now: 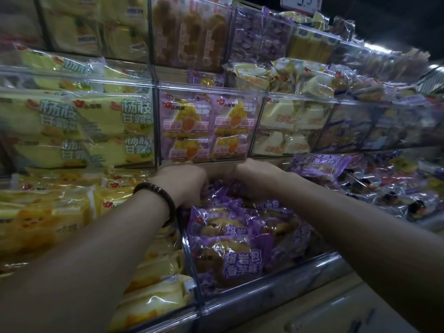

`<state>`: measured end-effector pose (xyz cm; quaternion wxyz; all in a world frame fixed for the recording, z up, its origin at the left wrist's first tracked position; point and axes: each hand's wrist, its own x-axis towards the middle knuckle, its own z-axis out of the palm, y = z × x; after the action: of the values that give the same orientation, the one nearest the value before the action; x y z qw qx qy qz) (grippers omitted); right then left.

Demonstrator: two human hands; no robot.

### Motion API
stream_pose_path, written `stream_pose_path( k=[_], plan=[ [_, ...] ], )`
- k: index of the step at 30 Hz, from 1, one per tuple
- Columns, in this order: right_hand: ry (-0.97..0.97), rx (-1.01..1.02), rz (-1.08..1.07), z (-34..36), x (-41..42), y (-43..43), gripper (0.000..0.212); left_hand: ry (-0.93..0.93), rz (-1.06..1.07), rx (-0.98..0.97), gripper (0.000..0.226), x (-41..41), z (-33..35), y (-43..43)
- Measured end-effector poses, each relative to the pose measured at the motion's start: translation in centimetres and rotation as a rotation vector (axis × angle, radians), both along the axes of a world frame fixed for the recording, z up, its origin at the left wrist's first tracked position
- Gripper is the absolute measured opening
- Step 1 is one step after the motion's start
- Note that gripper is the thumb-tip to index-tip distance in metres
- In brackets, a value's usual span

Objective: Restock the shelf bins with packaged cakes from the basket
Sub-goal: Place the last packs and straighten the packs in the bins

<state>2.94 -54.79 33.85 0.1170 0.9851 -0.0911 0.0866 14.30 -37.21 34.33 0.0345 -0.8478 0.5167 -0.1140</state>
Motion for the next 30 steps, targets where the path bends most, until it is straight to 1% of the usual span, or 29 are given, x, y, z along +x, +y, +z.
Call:
stream_pose_path(
  k=[1, 3, 5, 7, 10, 13, 14, 17, 20, 23, 25, 27, 28, 29, 30],
  plan=[
    [0.020, 0.004, -0.030, 0.2, -0.2, 0.1, 0.022, -0.004, 0.005, 0.037, 0.020, -0.1, 0.1, 0.1],
    [0.107, -0.014, -0.130, 0.5, -0.2, 0.2, 0.030, -0.008, 0.028, 0.095, 0.030, -0.1, 0.2, 0.1],
    [0.240, -0.047, -0.193, 0.9, -0.1, 0.7, 0.024, -0.010, 0.045, 0.105, 0.024, -0.3, 0.2, -0.1],
    [0.292, -0.064, -0.191, 1.2, 0.2, 0.9, 0.016, -0.026, 0.062, 0.085, 0.016, -0.5, -0.1, -0.3],
    [0.257, -0.099, -0.165, 1.2, 0.5, 1.0, 0.023, -0.034, 0.066, 0.043, 0.017, -0.8, -0.1, -0.3],
    [0.163, -0.137, -0.163, 0.6, 0.5, 0.6, 0.054, -0.022, 0.061, 0.004, 0.024, -1.1, 0.0, -0.2],
    [0.137, -0.147, -0.155, 0.5, 0.5, 0.5, 0.056, -0.020, 0.060, -0.007, 0.025, -1.1, 0.0, -0.2],
    [0.067, -0.153, -0.183, -0.3, 0.4, -0.1, 0.053, -0.025, 0.047, -0.039, 0.020, -1.1, -0.4, -0.3],
    [0.058, -0.110, -0.236, -0.8, 0.6, 0.2, 0.050, -0.060, 0.042, -0.041, 0.018, -1.1, -0.6, -0.4],
    [0.041, -0.101, -0.233, -0.3, 0.7, 0.7, 0.045, -0.030, 0.021, -0.039, 0.019, -0.9, -0.5, -0.2],
    [0.011, -0.066, -0.229, 0.9, 0.1, 0.8, 0.046, 0.039, -0.015, -0.066, 0.025, -0.6, -0.2, 0.0],
    [0.014, 0.014, -0.197, 2.8, -1.1, 1.2, 0.044, 0.119, -0.056, -0.120, 0.040, -0.3, 0.4, 0.4],
    [0.027, 0.045, -0.164, 3.8, -1.8, 1.4, 0.037, 0.146, -0.093, -0.163, 0.044, -0.3, 0.8, 0.7],
    [0.051, 0.078, -0.135, 4.7, -2.6, 1.5, 0.026, 0.169, -0.136, -0.204, 0.042, -0.4, 1.2, 0.9],
    [0.090, 0.114, -0.107, 5.3, -3.2, 1.6, 0.018, 0.196, -0.182, -0.230, 0.035, -0.7, 1.6, 1.1]
  ],
)
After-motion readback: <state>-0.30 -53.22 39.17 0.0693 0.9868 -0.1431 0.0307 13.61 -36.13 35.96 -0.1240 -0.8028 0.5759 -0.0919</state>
